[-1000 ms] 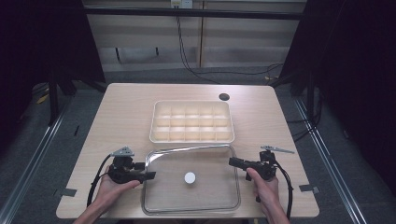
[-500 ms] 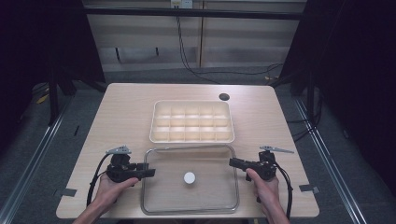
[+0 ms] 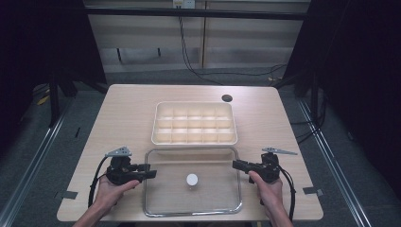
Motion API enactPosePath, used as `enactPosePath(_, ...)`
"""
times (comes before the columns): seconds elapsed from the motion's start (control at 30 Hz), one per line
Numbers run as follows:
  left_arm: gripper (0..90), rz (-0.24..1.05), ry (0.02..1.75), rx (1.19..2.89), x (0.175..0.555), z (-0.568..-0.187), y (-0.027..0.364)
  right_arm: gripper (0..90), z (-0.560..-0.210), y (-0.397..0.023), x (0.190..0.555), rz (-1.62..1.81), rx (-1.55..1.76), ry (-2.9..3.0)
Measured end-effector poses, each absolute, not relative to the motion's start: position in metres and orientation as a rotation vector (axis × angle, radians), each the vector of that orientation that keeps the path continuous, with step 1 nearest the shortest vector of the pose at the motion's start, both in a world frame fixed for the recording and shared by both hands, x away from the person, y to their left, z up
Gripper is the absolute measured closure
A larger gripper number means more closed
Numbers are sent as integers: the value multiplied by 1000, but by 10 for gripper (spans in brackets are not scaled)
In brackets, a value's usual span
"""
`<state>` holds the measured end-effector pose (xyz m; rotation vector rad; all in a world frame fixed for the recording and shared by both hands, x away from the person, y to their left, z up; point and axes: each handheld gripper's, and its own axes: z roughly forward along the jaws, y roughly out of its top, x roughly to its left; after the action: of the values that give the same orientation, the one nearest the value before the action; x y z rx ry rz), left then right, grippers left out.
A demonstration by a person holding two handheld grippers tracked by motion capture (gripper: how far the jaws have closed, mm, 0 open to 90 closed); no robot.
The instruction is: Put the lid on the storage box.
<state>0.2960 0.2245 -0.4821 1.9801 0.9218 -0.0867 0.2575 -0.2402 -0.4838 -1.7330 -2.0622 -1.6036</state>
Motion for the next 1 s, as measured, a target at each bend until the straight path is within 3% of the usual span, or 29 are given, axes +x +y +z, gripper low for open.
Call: enactPosePath(1.0,639,-35,880,1893,297,-453,234,736,-457,-235,263,-1713,-1724,-2098)
